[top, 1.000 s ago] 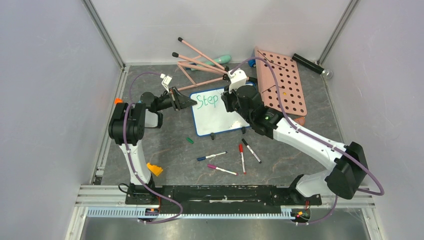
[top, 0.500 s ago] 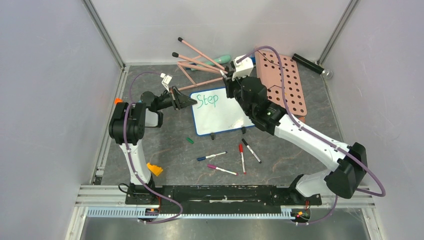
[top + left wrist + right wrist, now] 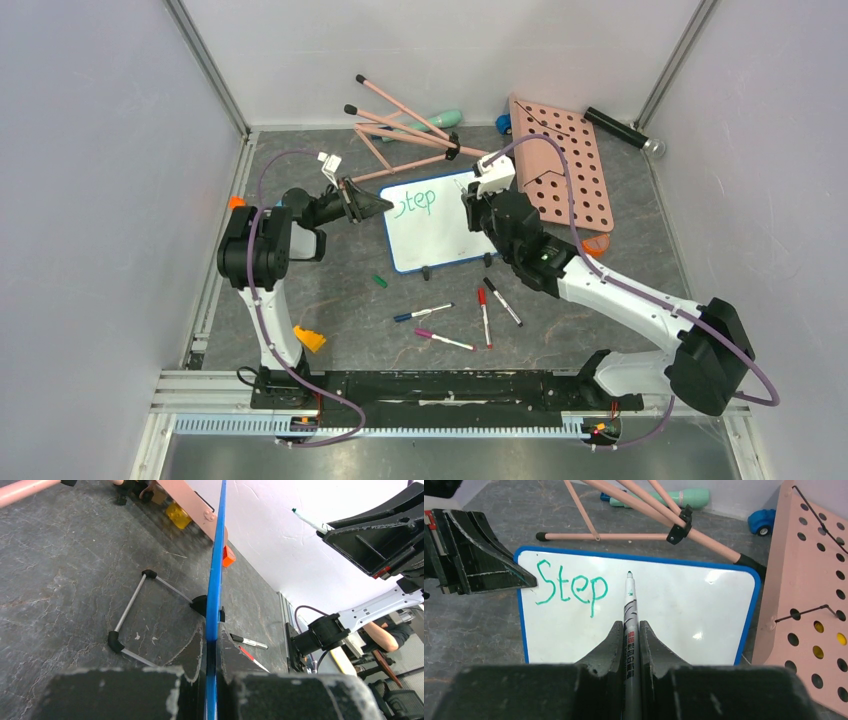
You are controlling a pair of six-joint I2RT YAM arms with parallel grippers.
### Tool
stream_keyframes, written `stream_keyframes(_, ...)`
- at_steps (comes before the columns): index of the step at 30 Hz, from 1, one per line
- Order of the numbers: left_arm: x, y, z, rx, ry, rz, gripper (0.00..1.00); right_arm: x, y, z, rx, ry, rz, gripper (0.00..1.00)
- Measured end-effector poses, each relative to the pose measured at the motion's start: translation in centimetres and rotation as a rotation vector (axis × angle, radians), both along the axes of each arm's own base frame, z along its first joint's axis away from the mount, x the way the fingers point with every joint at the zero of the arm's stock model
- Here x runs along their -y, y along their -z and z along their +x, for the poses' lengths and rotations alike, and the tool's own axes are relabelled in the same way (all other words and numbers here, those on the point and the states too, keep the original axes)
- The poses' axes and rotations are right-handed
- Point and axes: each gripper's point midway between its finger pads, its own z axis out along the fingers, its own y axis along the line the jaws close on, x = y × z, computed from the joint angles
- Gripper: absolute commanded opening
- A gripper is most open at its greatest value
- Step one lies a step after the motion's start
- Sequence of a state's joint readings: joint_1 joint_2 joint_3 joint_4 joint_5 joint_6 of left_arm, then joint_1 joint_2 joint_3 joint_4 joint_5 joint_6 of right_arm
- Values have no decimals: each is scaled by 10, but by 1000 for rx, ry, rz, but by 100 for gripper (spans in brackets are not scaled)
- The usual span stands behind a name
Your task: Write a sentence on the whiteboard
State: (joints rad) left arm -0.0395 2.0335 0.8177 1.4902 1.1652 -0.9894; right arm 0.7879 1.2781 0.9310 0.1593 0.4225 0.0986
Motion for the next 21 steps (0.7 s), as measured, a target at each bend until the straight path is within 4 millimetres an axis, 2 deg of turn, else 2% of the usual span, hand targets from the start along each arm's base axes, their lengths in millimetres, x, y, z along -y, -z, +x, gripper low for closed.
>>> stream_keyframes(2,-1,1,0,4,-20,0,2,0,6,-2,-15,-4,0,0)
stream_keyframes(8,-3,-6,-8,49,-45,11,2,-2,5,-1,-17,-1,22,0)
stream_keyframes(21,-2,-7,-9,54,-40,13,2,-2,21,-2,-57,4,8,0)
